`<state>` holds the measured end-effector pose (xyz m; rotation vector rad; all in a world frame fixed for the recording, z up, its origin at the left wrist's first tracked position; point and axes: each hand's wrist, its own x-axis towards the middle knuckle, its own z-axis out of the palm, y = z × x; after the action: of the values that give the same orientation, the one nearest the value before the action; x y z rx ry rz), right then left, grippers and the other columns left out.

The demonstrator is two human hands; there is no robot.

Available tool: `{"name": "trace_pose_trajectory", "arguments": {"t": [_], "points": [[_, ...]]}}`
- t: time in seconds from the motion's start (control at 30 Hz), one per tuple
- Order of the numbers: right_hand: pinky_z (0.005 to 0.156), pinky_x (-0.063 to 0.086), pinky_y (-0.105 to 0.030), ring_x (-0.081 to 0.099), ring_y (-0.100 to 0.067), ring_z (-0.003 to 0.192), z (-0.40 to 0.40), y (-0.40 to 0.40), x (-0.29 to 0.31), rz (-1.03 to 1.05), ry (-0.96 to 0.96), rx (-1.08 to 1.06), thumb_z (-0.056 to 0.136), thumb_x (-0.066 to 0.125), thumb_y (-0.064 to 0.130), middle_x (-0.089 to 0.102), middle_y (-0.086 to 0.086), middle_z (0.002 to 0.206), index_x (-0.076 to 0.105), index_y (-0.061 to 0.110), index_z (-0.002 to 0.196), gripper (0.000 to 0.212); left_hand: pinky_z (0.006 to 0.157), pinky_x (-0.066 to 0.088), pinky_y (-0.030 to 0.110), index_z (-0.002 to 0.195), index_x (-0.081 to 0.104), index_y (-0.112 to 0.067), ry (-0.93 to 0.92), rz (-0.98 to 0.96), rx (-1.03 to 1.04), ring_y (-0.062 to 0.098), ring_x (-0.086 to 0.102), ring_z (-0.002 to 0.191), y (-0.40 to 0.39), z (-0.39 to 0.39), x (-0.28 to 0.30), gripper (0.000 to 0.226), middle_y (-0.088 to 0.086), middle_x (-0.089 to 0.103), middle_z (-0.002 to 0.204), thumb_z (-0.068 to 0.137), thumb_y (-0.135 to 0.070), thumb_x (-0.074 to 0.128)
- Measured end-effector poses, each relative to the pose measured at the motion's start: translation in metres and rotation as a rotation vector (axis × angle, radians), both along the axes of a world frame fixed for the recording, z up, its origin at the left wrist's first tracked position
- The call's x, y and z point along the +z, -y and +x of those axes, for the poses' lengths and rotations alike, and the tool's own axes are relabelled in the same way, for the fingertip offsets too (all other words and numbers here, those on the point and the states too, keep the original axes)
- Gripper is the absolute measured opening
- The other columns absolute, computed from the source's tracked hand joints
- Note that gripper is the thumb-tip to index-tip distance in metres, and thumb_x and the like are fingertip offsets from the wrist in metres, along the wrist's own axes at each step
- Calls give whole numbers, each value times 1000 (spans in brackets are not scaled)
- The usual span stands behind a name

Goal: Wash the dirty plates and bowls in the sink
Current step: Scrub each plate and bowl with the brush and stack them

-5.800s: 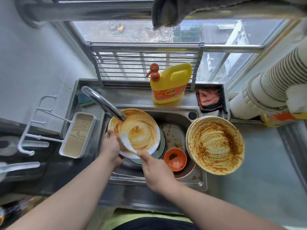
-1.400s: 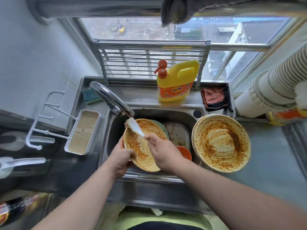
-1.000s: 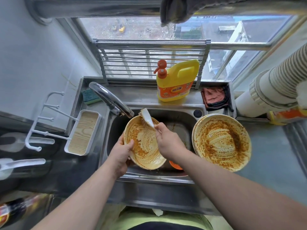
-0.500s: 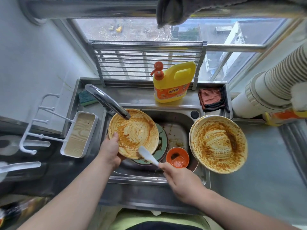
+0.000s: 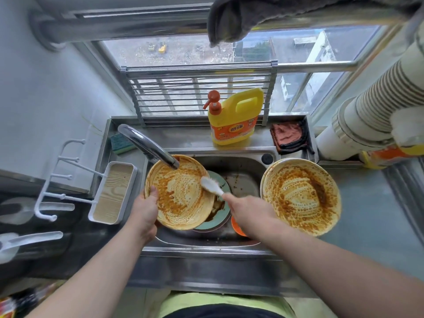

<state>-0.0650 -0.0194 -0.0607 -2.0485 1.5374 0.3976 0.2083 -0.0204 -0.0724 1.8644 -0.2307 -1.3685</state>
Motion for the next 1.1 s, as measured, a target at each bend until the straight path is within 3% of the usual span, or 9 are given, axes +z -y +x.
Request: {"name": "trace_pose_trajectory", "arguments": {"t": [0.1, 0.2, 0.3, 0.4, 0.53, 0.67, 0.8, 0.87, 1.1], "points": [[44, 40, -36, 46, -25, 57, 16, -45, 3, 89, 12, 150, 105, 41, 6, 52, -2, 79, 21, 42, 156, 66, 99, 55, 60, 129, 54, -33, 10, -18, -16, 35, 67, 116, 6, -2, -7, 22, 9, 70, 128, 113, -40, 43], [46, 28, -36, 44, -30, 63, 39, -60, 16, 106, 66, 219, 103, 41, 6, 54, -7, 85, 22, 41, 156, 66, 79, 59, 45, 139, 50, -33, 31, -15, -34, 30, 69, 108, 3, -11, -13, 30, 7, 68, 126, 114, -43, 36], [53, 42, -40, 54, -34, 72, 69, -40, 26, 61, 141, 67, 108, 39, 15, 61, -8, 89, 25, 42, 147, 49, 73, 57, 41, 142, 48, -35, -16, 27, -89, 28, 68, 105, -7, -22, -20, 36, 7, 67, 125, 113, -49, 31], [67, 58, -48, 64, -34, 81, 77, -5, 18, 73, 218, -221, 112, 31, 23, 67, -9, 96, 28, 44, 142, 37, 74, 62, 54, 133, 50, -40, -58, 67, -126, 32, 71, 105, -14, -32, -17, 33, 5, 70, 122, 112, -53, 29], [80, 57, -52, 66, -37, 89, 47, 3, -7, 160, 214, -504, 113, 24, 36, 70, -11, 102, 38, 38, 131, 23, 72, 63, 56, 130, 50, -41, -75, 65, -131, 36, 70, 107, -2, -25, -9, 30, 5, 69, 121, 112, -53, 28], [79, 55, -49, 66, -35, 87, 61, -66, -4, 248, 290, -537, 112, 29, 38, 68, -10, 96, 42, 35, 132, 24, 82, 60, 58, 142, 47, -38, -69, 82, -93, 35, 67, 110, 13, -5, -11, 38, 8, 66, 130, 112, -52, 29], [79, 50, -45, 66, -39, 99, 105, -78, 10, 227, 354, -509, 112, 29, 46, 72, -14, 107, 43, 38, 134, 28, 61, 59, 42, 144, 48, -33, -88, 112, -197, 30, 67, 99, 3, 1, -17, 43, 6, 66, 121, 112, -54, 28], [82, 53, -48, 67, -39, 101, 105, -63, 5, 150, 320, -547, 112, 28, 47, 72, -14, 107, 43, 38, 135, 29, 54, 60, 43, 137, 51, -32, -147, 112, -225, 32, 69, 99, -3, -2, -16, 39, 7, 67, 117, 112, -53, 29], [81, 58, -52, 66, -31, 84, 61, -66, 4, 194, 217, -629, 111, 27, 42, 68, -6, 94, 39, 45, 117, 13, 87, 56, 70, 131, 53, -38, -182, 50, -217, 38, 70, 109, 17, 14, -20, 41, 10, 70, 125, 106, -63, 32]]}}
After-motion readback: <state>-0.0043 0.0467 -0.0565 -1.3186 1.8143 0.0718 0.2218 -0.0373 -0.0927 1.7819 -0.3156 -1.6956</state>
